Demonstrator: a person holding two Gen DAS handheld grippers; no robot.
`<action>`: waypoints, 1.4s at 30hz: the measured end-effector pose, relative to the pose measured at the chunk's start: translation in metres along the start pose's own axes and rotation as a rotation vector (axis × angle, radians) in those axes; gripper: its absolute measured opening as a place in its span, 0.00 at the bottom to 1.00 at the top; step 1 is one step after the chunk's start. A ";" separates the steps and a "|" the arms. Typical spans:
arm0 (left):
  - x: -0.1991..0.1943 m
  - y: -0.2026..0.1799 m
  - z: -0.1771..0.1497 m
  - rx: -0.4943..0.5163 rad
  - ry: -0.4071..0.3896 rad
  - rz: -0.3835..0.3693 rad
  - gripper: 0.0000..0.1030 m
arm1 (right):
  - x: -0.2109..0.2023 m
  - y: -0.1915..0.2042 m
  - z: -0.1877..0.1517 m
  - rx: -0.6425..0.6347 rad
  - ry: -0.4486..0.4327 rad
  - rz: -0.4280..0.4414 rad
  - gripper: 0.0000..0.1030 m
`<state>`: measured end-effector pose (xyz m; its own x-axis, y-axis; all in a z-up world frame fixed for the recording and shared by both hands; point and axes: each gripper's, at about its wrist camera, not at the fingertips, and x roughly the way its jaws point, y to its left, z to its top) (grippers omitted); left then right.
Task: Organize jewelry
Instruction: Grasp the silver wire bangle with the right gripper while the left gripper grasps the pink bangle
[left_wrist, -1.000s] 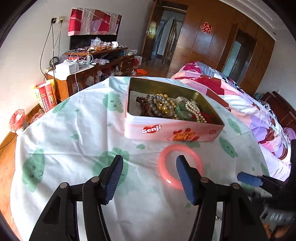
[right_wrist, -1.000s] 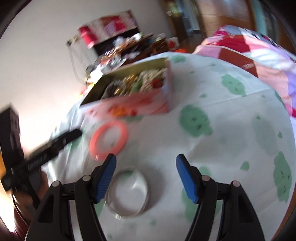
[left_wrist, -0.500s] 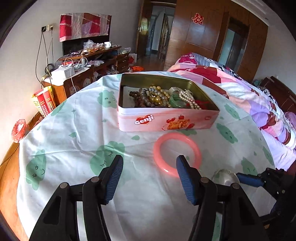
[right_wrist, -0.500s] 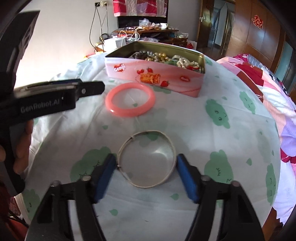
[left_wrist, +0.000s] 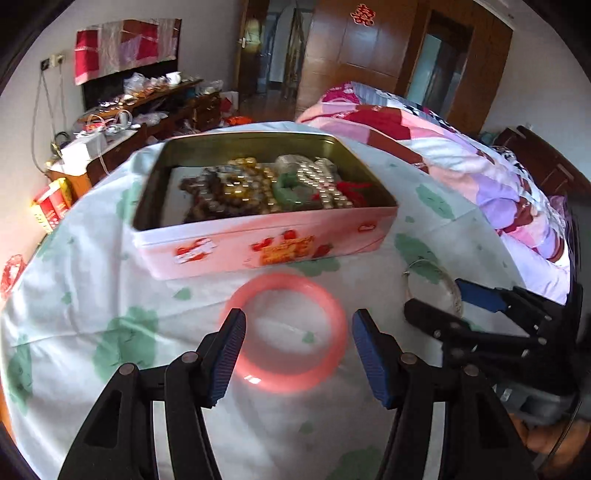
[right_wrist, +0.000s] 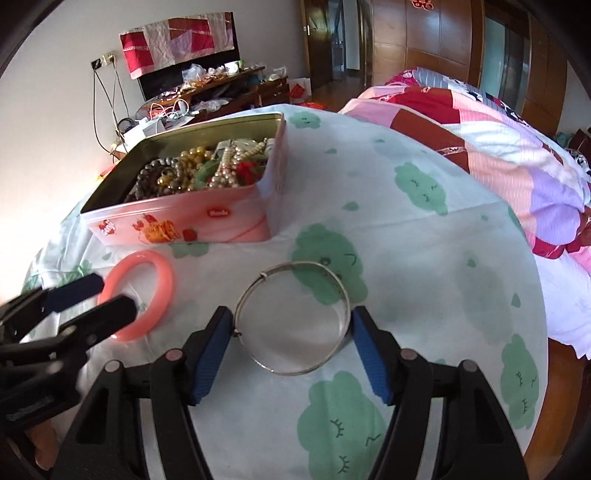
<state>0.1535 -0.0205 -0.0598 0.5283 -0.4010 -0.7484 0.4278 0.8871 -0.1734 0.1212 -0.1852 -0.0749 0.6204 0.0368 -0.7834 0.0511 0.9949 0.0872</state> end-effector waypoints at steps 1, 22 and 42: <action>0.002 -0.001 0.001 -0.004 0.003 0.000 0.59 | 0.000 0.000 0.000 0.001 0.000 0.000 0.67; 0.021 -0.016 0.003 0.041 0.072 0.164 0.64 | -0.010 -0.016 -0.002 0.098 -0.020 0.019 0.68; 0.009 0.012 0.001 -0.071 0.038 0.146 0.10 | -0.010 -0.013 -0.003 0.084 -0.017 -0.007 0.68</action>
<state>0.1643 -0.0136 -0.0683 0.5525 -0.2590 -0.7923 0.2949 0.9498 -0.1048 0.1122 -0.1981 -0.0697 0.6329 0.0278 -0.7737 0.1206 0.9836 0.1340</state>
